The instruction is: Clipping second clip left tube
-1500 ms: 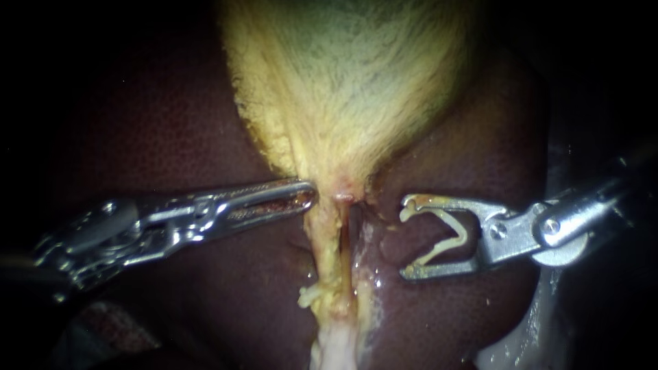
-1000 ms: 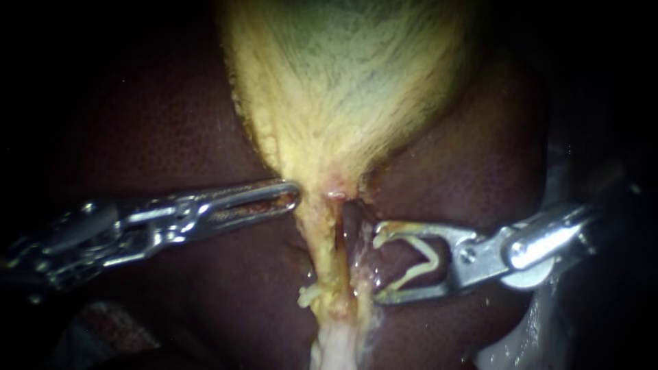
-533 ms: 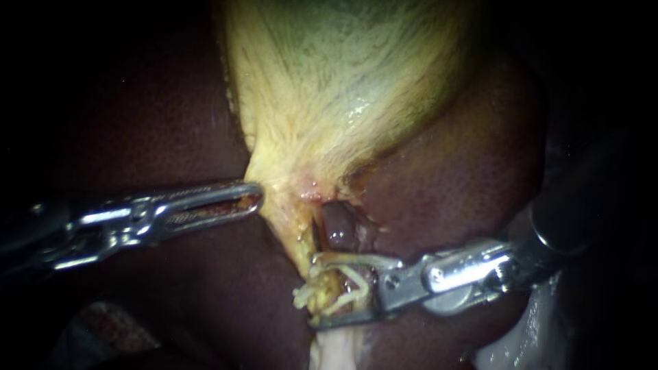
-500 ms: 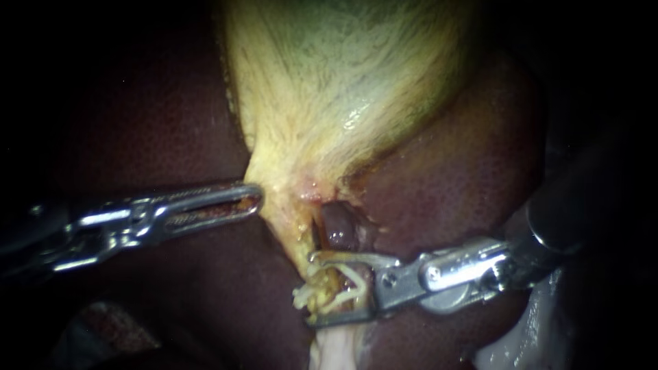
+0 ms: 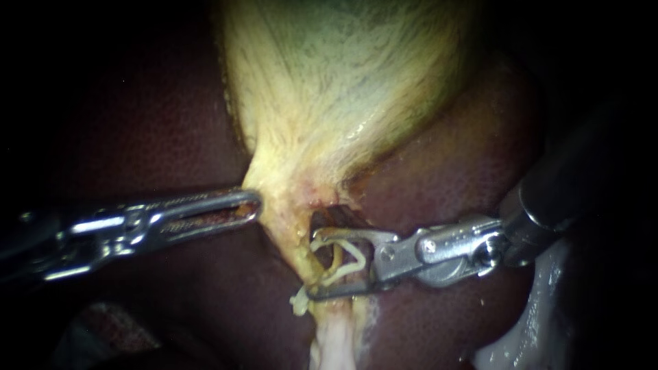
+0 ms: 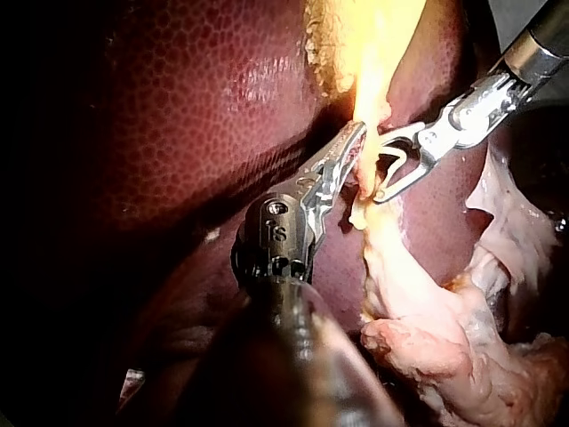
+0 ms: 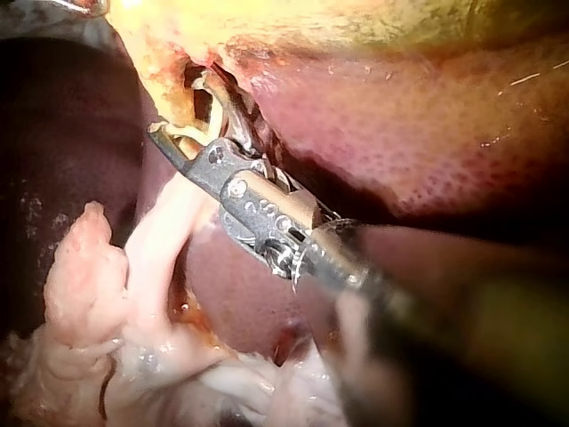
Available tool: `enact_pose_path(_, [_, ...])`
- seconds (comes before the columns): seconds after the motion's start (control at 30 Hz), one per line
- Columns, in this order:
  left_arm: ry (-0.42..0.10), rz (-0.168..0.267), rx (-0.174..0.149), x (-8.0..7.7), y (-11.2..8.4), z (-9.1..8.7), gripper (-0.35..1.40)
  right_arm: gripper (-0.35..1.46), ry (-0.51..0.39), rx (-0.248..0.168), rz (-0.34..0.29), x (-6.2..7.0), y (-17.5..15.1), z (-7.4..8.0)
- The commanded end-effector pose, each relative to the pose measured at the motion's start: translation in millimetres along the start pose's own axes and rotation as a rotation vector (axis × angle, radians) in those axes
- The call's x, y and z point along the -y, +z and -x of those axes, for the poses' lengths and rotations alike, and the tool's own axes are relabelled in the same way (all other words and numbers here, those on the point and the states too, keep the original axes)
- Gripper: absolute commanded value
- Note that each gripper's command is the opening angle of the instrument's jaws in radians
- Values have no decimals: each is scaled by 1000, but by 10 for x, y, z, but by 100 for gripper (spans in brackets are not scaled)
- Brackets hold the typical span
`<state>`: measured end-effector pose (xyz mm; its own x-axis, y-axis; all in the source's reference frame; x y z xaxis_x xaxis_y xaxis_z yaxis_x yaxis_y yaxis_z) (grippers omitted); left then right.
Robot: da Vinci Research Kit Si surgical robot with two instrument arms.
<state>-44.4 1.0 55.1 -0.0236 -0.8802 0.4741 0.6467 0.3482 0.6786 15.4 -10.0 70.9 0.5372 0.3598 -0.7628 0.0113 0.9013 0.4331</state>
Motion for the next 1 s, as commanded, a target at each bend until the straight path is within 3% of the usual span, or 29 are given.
enact_pose_path(0.03, [2, 0, 0, 0, 1, 0, -35, 58, -2, 0, 2, 3, 6, 0])
enact_pose_path(0.17, [2, 0, 0, 0, 3, 1, -35, 58, -13, 1, -7, 17, 21, 2])
enact_pose_path(0.4, [2, 0, 0, -2, 7, 1, -35, 51, -24, 1, -147, 40, 34, 4])
enact_pose_path(0.8, [2, 2, 1, -4, 14, 0, -35, 38, -39, 27, -167, 31, 49, 4])
enact_pose_path(0.87, [2, 2, 1, -4, 14, 0, -35, 25, -28, 45, -165, 30, 48, 6])
enact_pose_path(1.0, [2, 2, 2, -4, 16, -1, -35, -24, 40, 83, -167, 30, 42, 10])
